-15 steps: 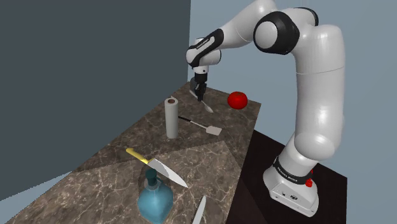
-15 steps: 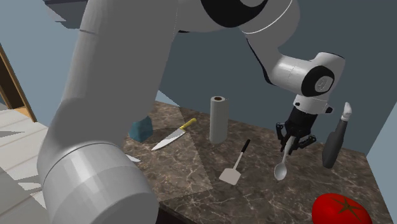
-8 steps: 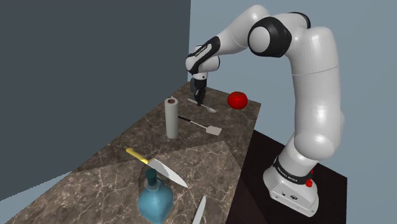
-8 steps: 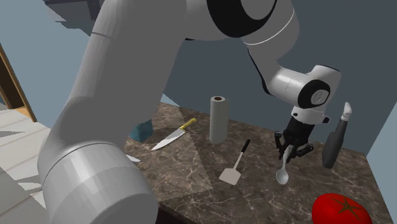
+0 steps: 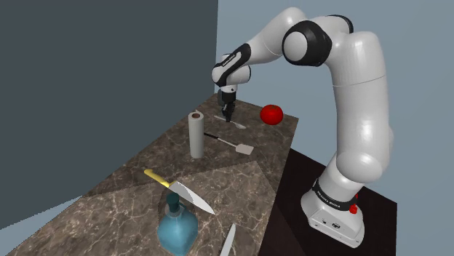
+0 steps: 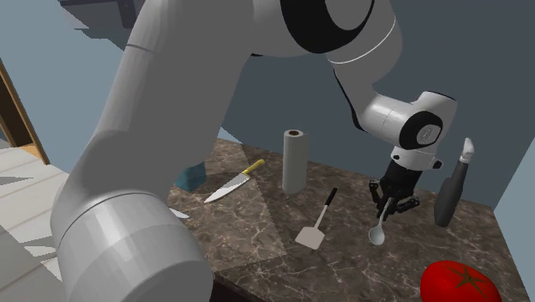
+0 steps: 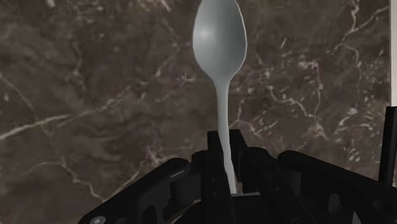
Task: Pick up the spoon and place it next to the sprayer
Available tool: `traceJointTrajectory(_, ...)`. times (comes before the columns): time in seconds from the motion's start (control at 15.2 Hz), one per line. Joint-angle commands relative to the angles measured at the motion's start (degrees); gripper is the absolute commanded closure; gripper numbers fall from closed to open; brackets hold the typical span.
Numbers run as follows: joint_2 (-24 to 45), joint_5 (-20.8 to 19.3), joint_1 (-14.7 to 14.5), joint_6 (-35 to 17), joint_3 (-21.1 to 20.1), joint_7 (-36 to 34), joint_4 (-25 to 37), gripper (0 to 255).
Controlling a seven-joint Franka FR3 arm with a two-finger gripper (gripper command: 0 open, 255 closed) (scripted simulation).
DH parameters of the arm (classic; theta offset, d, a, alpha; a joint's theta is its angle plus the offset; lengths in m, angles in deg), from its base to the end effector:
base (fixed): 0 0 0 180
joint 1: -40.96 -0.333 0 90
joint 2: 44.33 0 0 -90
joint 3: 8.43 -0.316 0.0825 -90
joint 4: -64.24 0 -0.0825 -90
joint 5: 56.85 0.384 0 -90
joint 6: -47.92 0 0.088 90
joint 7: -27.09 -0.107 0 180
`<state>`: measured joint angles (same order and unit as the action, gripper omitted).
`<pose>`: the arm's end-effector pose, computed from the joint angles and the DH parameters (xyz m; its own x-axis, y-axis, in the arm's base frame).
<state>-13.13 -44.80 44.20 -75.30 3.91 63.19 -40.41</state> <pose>0.6063 -0.1527 0.2256 0.9580 0.2491 -0.1418 0.2279 -0.9620 -0.1502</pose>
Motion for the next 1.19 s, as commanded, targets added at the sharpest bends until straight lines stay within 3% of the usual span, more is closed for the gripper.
traceJointTrajectory(0.0,0.0,0.0,0.0,0.0,0.0,0.0,0.0,0)
traceJointTrajectory(0.33,0.0,0.0,0.0,0.0,0.0,0.0,0.0,0)
traceJointTrajectory(0.59,-2.9,-1.2,0.0,6.2,0.7,-0.8,3.4,0)
traceJointTrajectory(1.12,-2.9,-1.2,0.0,6.2,0.7,-0.8,3.4,0)
